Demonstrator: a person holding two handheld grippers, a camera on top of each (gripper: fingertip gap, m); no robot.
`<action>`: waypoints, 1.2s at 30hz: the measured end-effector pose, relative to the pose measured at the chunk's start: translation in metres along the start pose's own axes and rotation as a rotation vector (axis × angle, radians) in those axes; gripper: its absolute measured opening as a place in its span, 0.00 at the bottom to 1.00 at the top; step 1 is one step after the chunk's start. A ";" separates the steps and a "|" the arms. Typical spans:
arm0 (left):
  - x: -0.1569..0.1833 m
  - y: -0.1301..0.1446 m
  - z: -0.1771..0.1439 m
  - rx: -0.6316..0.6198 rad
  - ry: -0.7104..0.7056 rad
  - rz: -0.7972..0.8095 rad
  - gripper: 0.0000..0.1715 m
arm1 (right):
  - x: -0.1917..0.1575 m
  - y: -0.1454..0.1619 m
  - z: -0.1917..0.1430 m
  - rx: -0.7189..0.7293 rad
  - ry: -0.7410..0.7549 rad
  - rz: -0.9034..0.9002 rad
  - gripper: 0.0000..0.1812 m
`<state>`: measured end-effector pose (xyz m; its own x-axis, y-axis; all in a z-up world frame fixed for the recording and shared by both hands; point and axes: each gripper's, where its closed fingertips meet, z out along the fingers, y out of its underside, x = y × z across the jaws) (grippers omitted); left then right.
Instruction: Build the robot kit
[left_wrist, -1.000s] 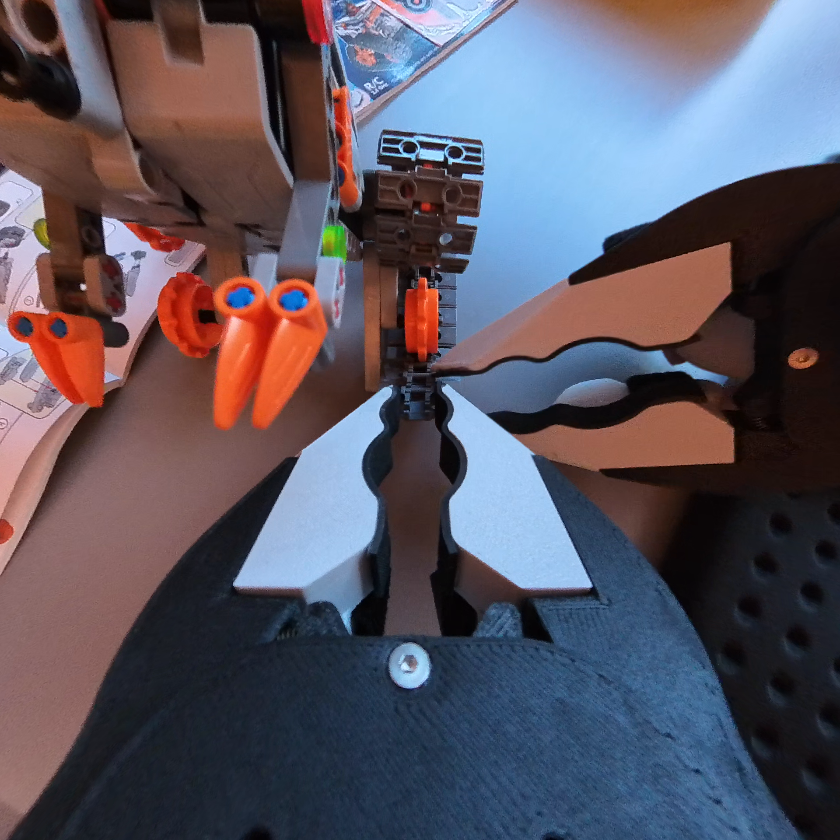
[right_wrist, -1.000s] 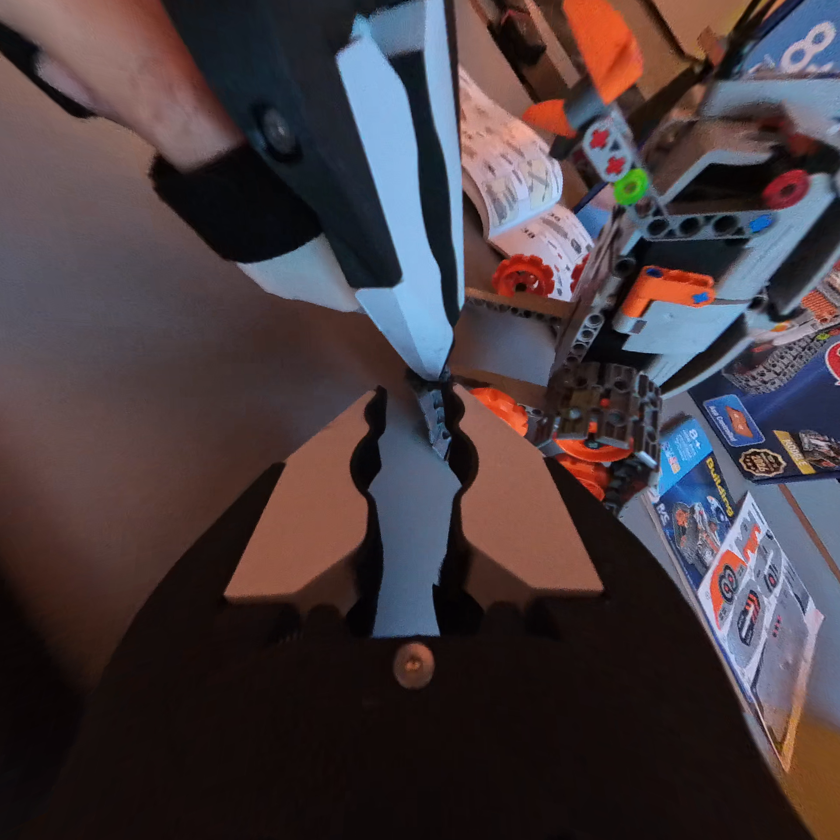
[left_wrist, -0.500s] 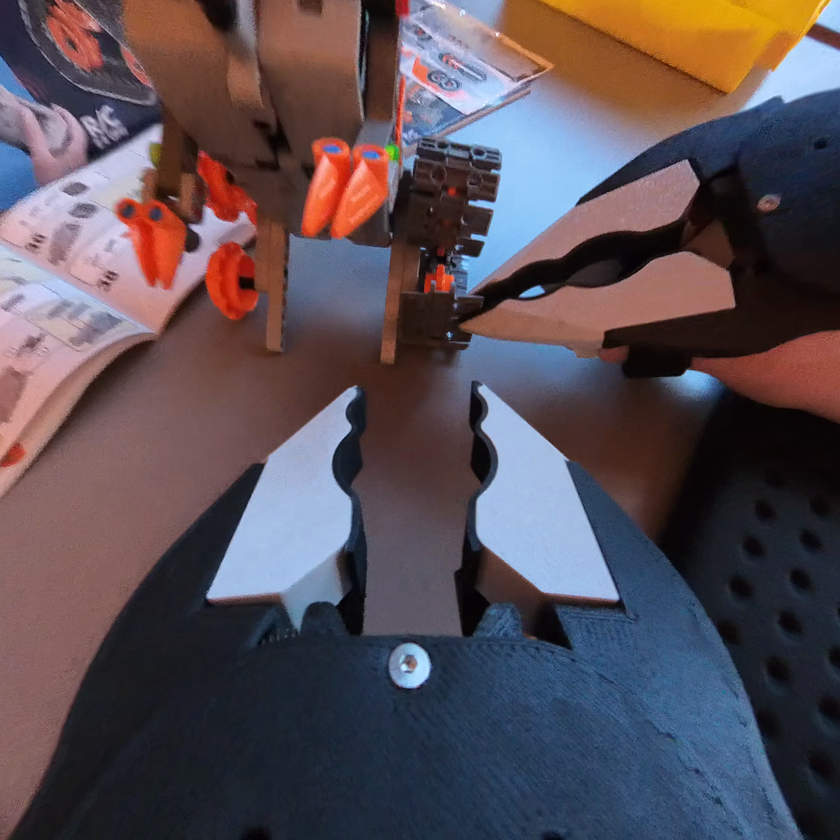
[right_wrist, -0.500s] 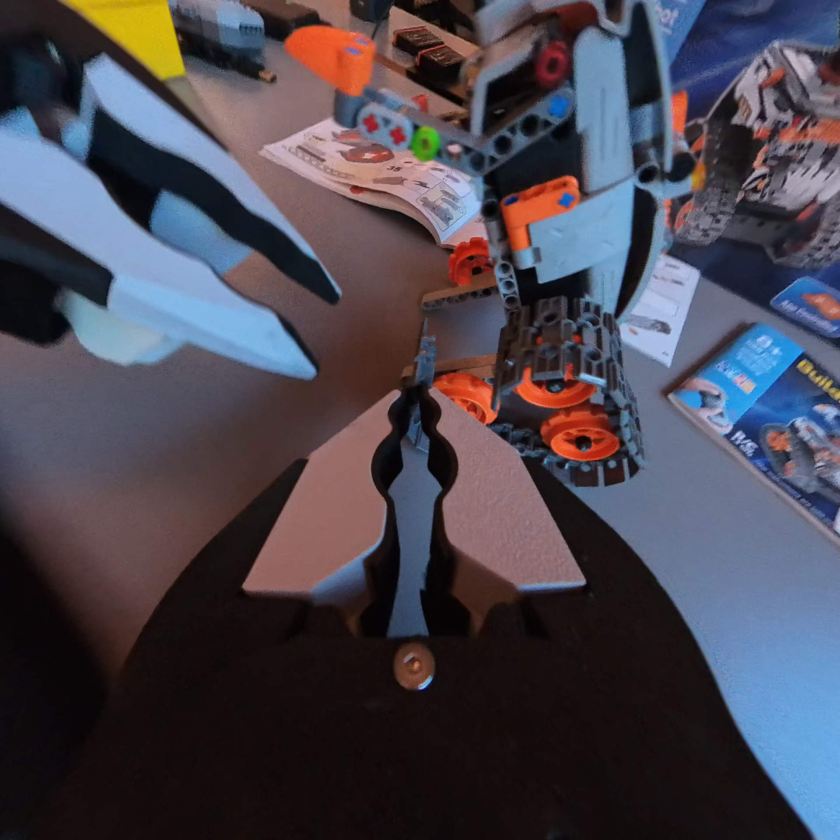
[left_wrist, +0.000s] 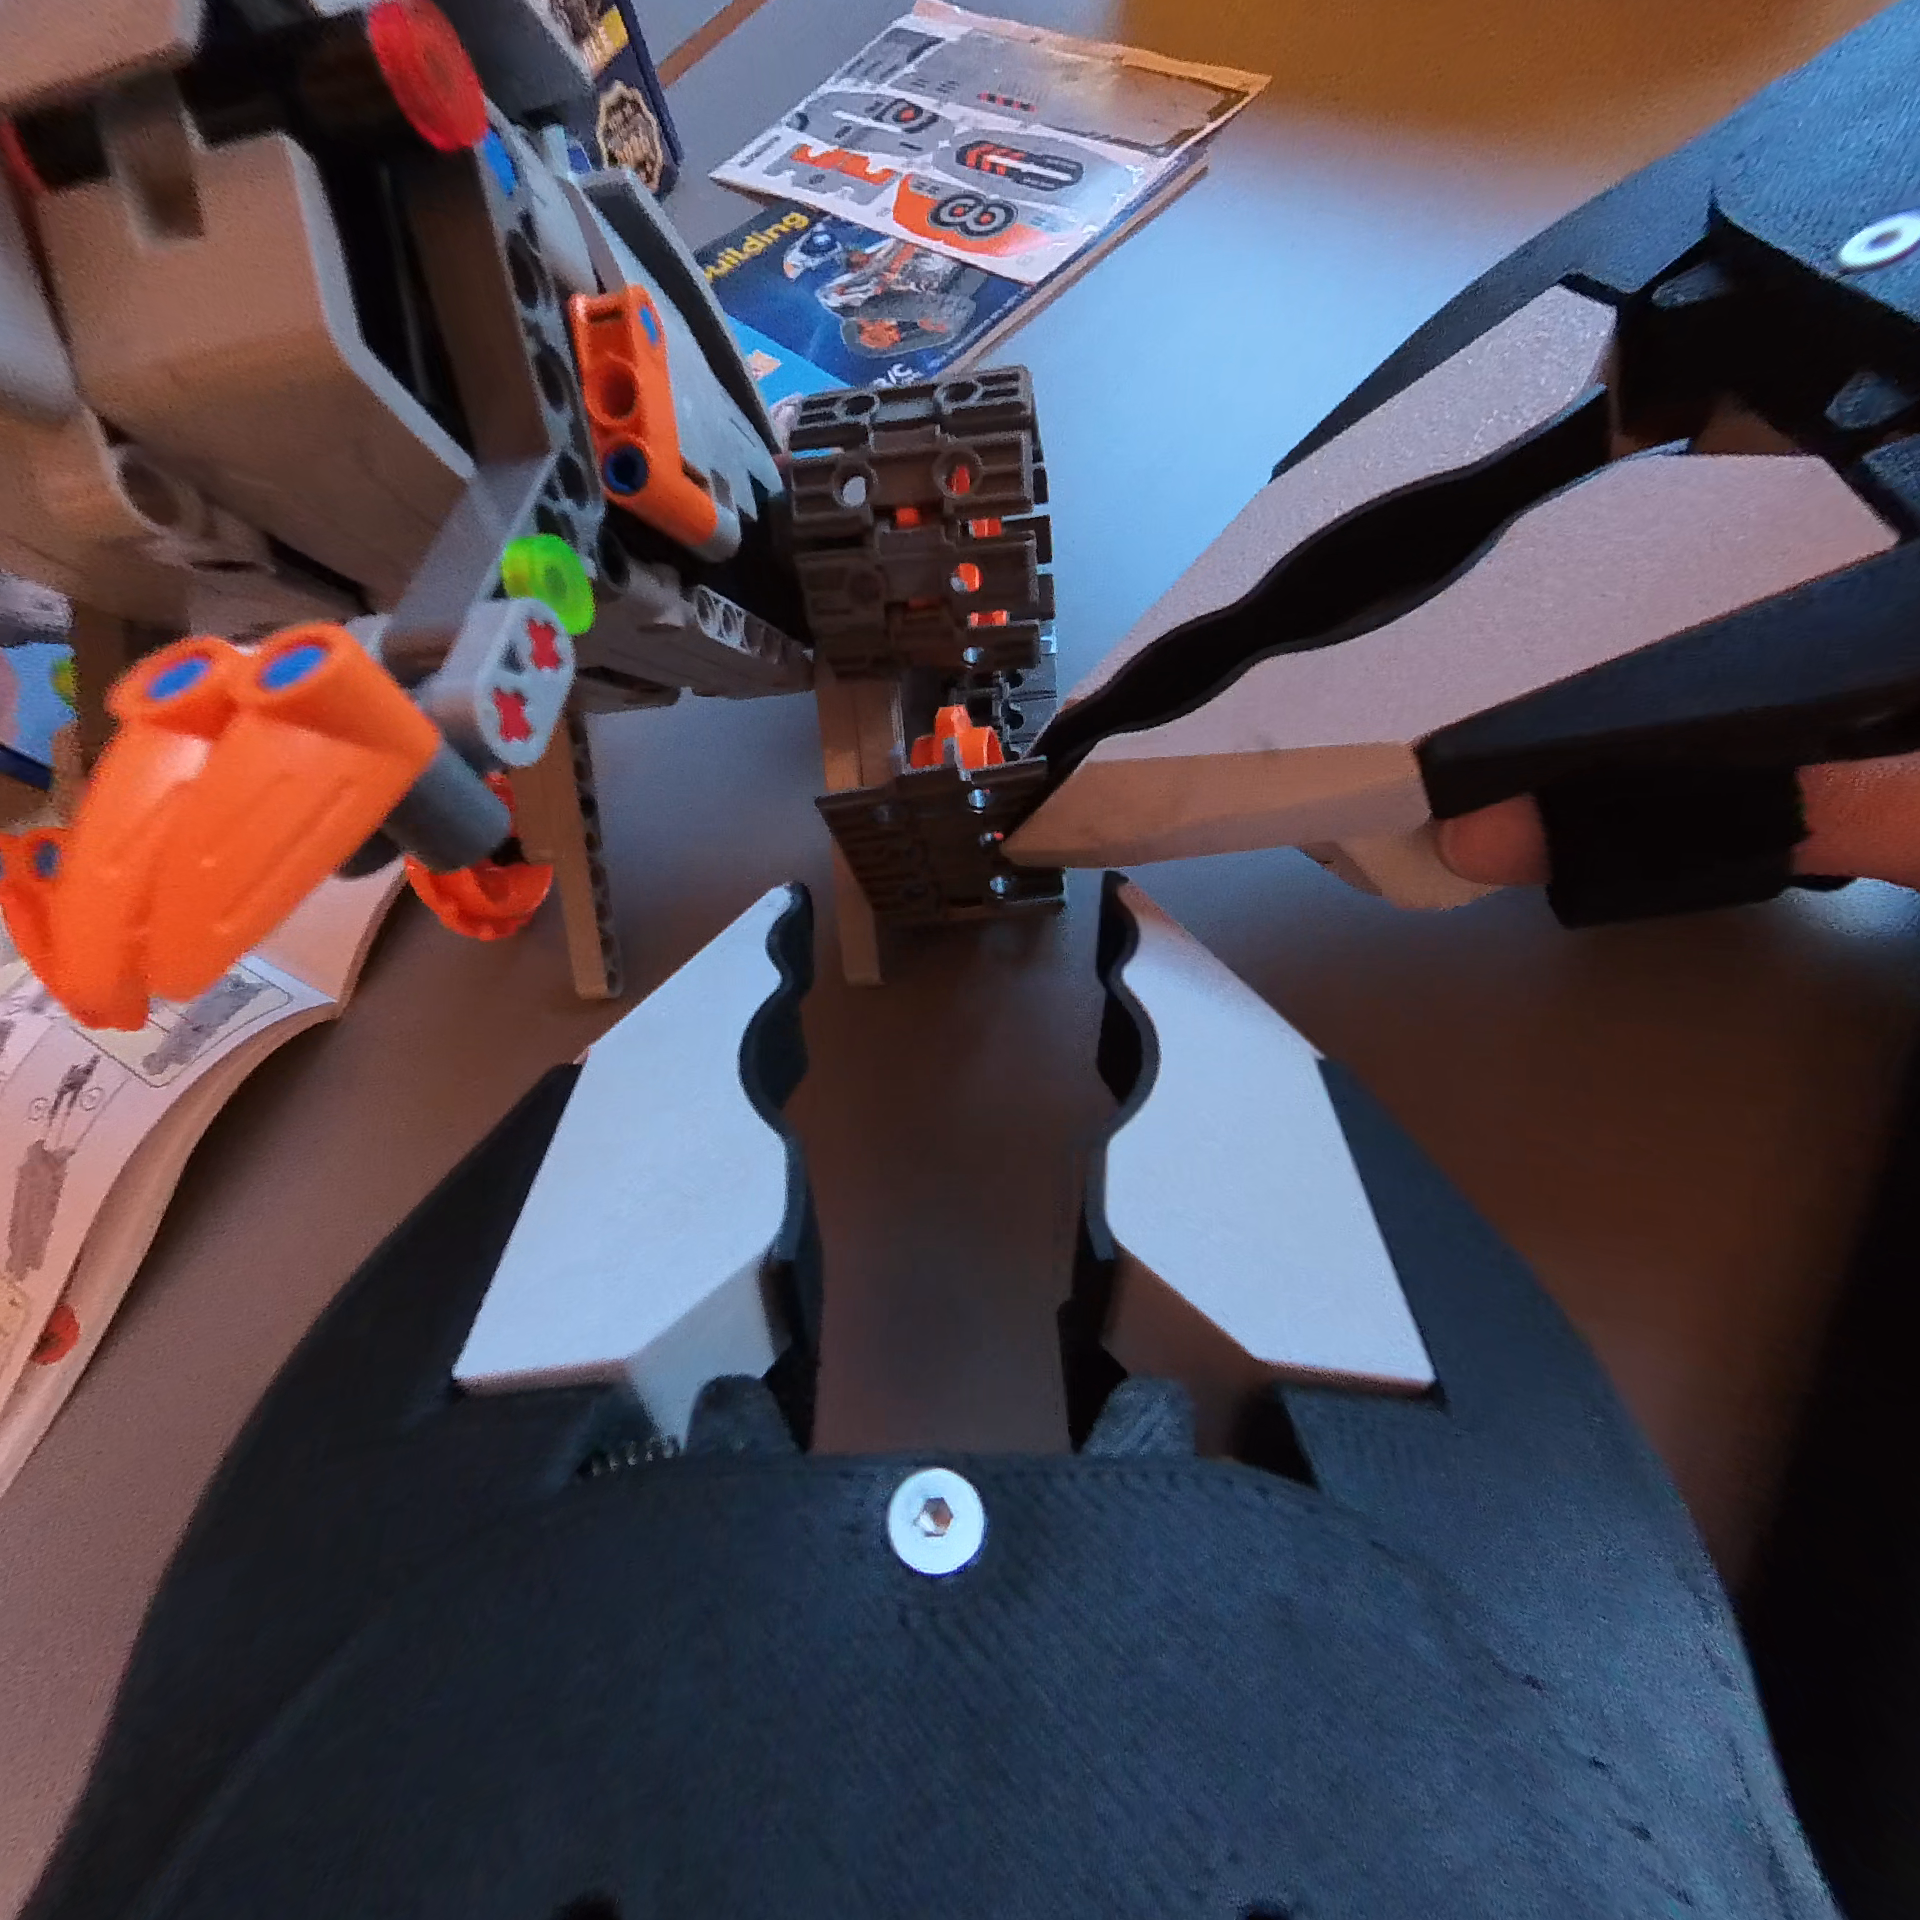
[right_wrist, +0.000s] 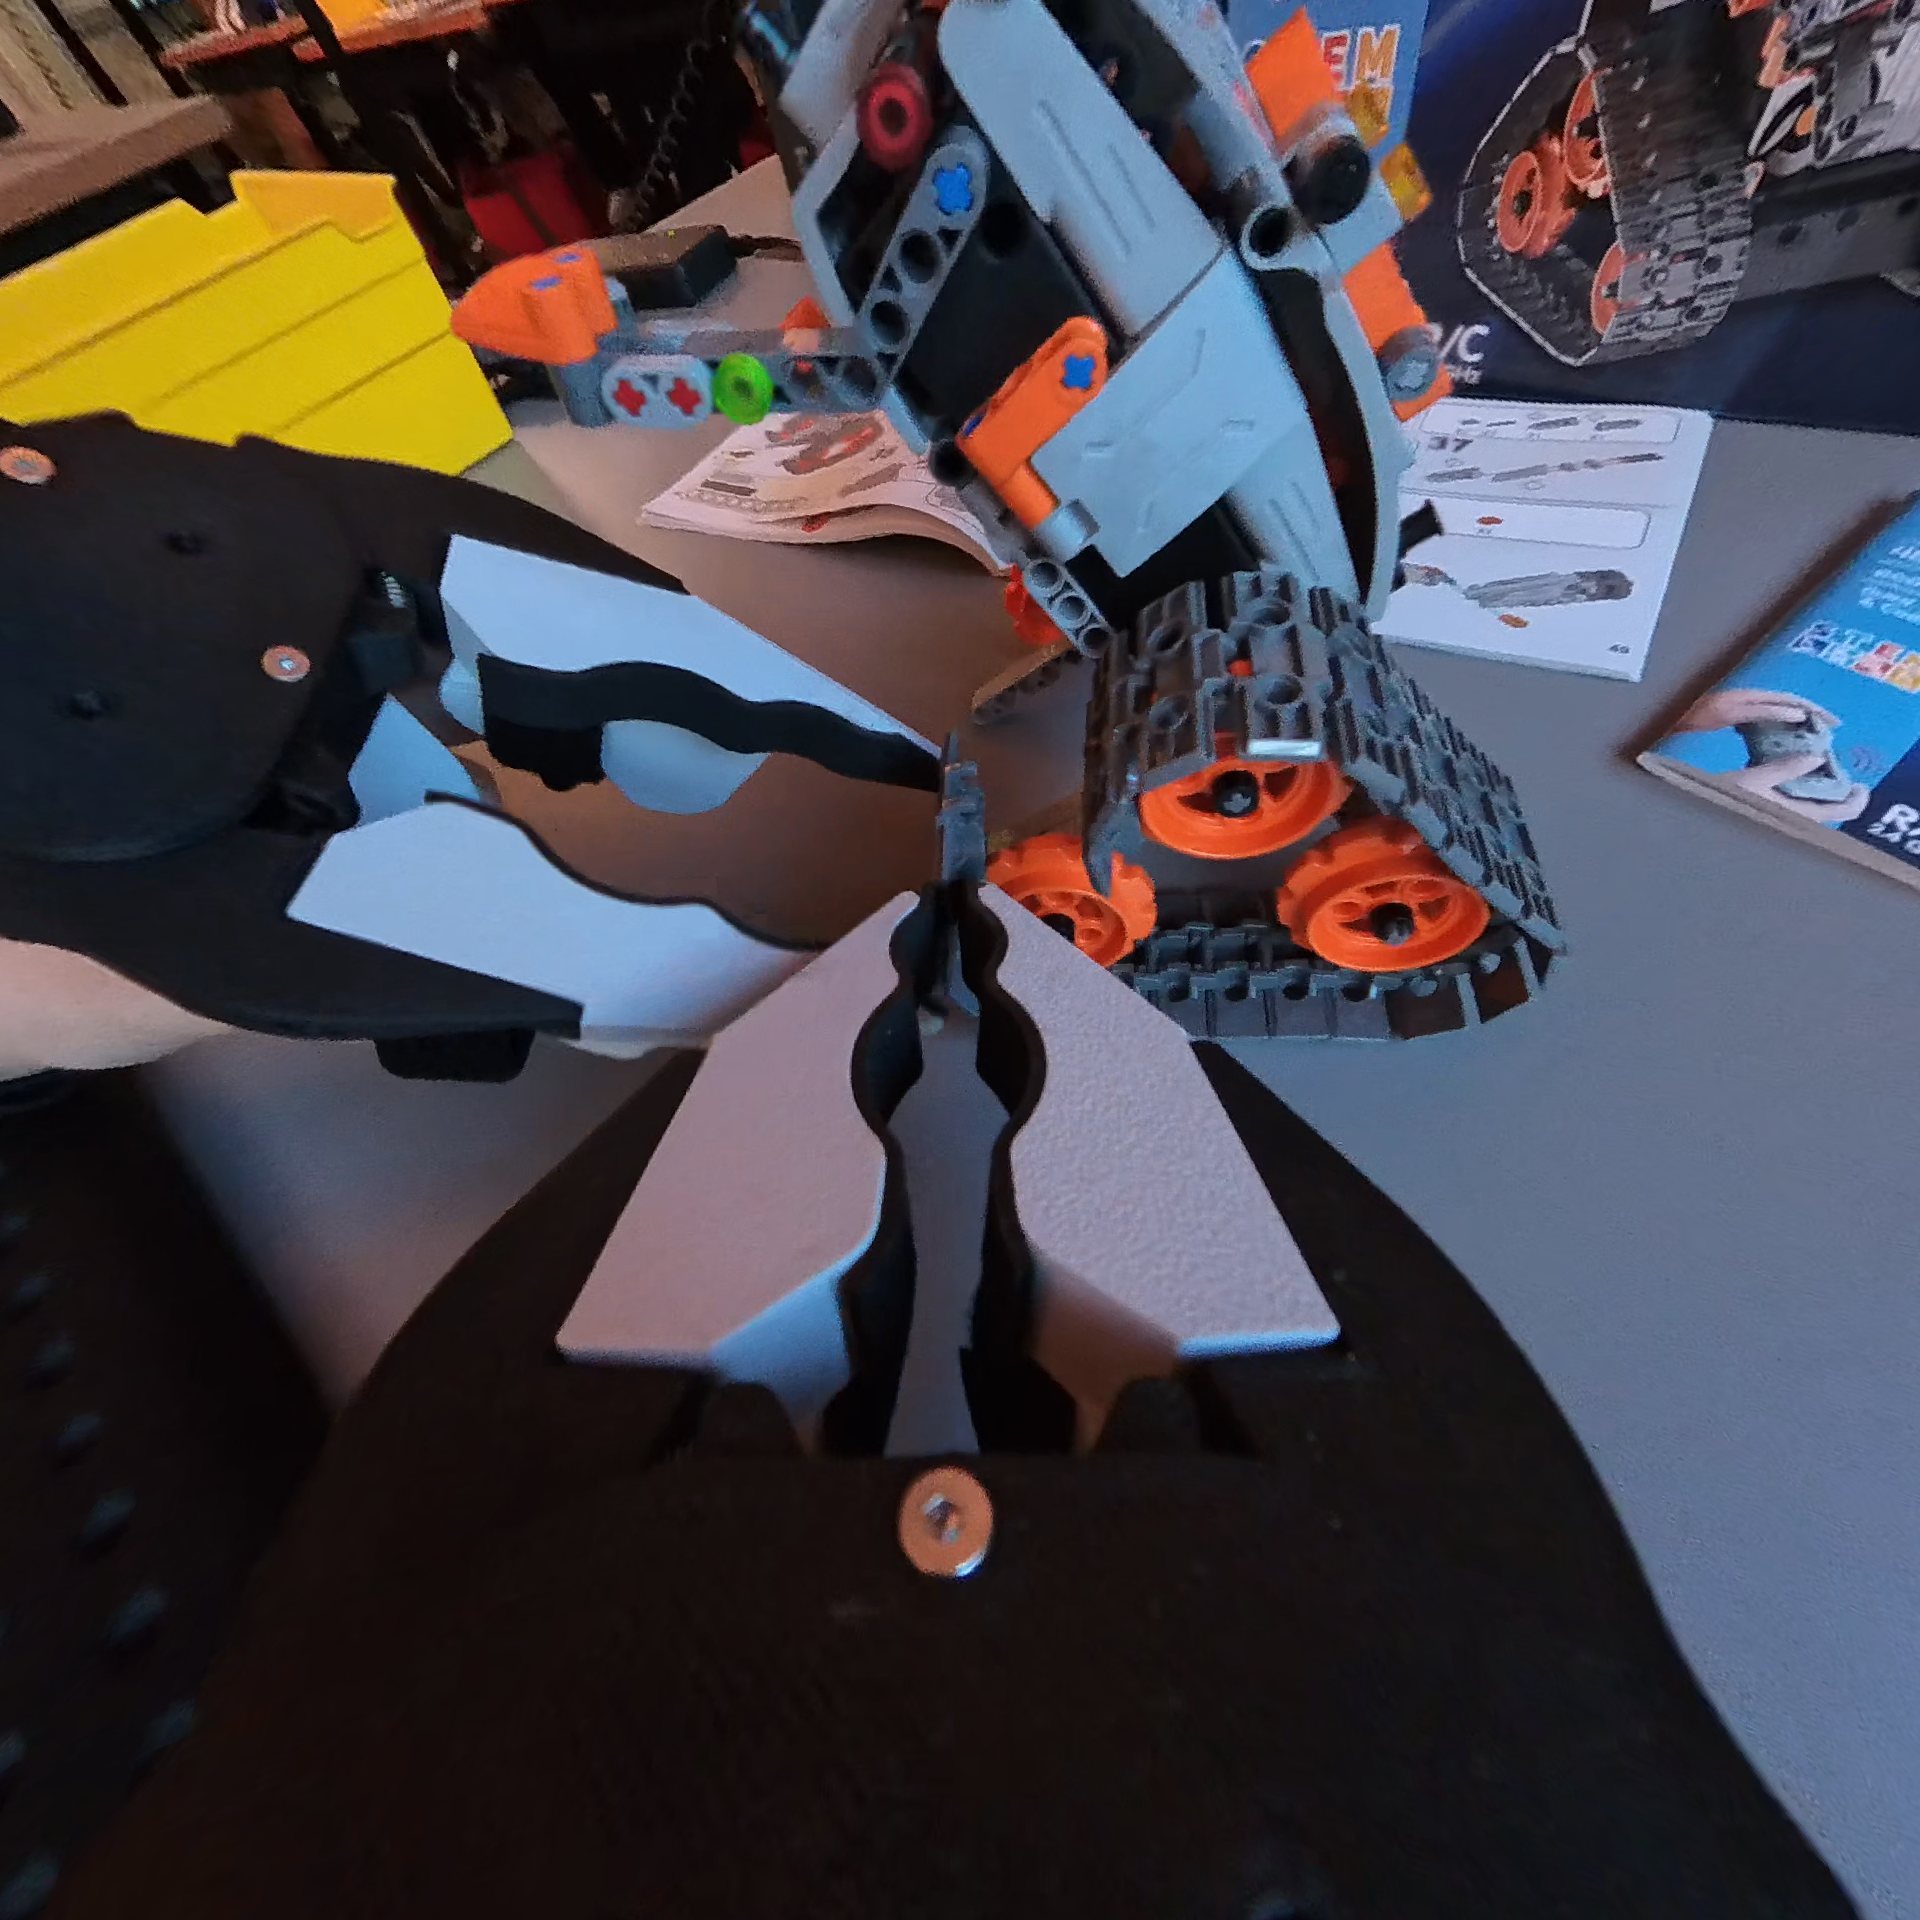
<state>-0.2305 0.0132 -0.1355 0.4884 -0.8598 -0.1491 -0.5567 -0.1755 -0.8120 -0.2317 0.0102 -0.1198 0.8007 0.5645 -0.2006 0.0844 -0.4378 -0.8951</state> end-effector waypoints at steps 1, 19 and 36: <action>0.001 0.002 0.002 -0.011 0.007 -0.002 0.32 | 0.000 0.000 0.000 0.002 -0.007 0.014 0.01; 0.002 -0.007 0.008 0.011 0.014 0.033 0.24 | 0.005 -0.008 -0.009 0.084 -0.074 0.163 0.03; 0.000 -0.019 0.006 0.056 -0.007 0.015 0.27 | 0.008 -0.009 -0.011 0.092 -0.138 0.281 0.01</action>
<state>-0.2156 0.0196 -0.1235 0.4848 -0.8589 -0.1653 -0.5261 -0.1353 -0.8396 -0.2195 0.0110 -0.1093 0.6970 0.5227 -0.4910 -0.1874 -0.5281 -0.8283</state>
